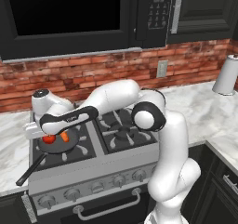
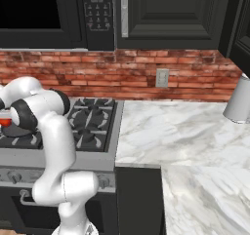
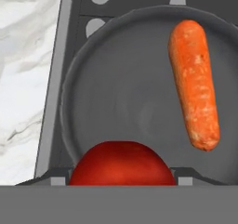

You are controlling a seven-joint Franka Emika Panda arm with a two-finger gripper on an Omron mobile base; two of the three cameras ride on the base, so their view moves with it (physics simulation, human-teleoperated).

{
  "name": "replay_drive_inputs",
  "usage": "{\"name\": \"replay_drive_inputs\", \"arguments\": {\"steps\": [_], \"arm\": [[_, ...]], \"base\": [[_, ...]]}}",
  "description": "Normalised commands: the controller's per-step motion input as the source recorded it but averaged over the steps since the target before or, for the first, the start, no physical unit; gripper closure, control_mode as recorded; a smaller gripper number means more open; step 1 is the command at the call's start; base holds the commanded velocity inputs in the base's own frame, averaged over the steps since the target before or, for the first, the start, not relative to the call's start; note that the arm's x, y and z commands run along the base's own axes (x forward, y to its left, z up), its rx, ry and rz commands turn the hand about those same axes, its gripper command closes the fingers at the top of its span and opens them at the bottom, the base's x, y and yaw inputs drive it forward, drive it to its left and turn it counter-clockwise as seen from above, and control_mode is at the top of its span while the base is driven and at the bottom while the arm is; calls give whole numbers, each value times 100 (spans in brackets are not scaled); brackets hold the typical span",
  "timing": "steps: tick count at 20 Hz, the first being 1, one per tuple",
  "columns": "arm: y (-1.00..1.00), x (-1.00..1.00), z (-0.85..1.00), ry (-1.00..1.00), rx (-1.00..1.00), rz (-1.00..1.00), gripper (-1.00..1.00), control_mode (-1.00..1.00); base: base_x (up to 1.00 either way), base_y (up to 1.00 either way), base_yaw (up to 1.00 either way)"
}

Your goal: Put the carrot and tomato in the pan. Then turn on the front left burner and set the heat to medium.

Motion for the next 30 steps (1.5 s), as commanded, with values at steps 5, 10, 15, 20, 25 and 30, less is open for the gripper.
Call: {"name": "replay_drive_inputs", "arguments": {"steps": [5,10,15,20,25,30], "arm": [[-10,7,-13,3,0,-3,100,-100],[-12,15,-13,3,0,-4,100,-100],[-4,18,-17,4,0,-4,100,-100],[0,15,-21,5,0,-4,100,-100],[0,15,-19,4,0,-3,100,-100],[2,1,-2,2,0,-1,-100,-100]], "base": [[0,0,0],[0,0,0],[0,0,0],[0,0,0],[0,0,0],[0,0,0]]}}
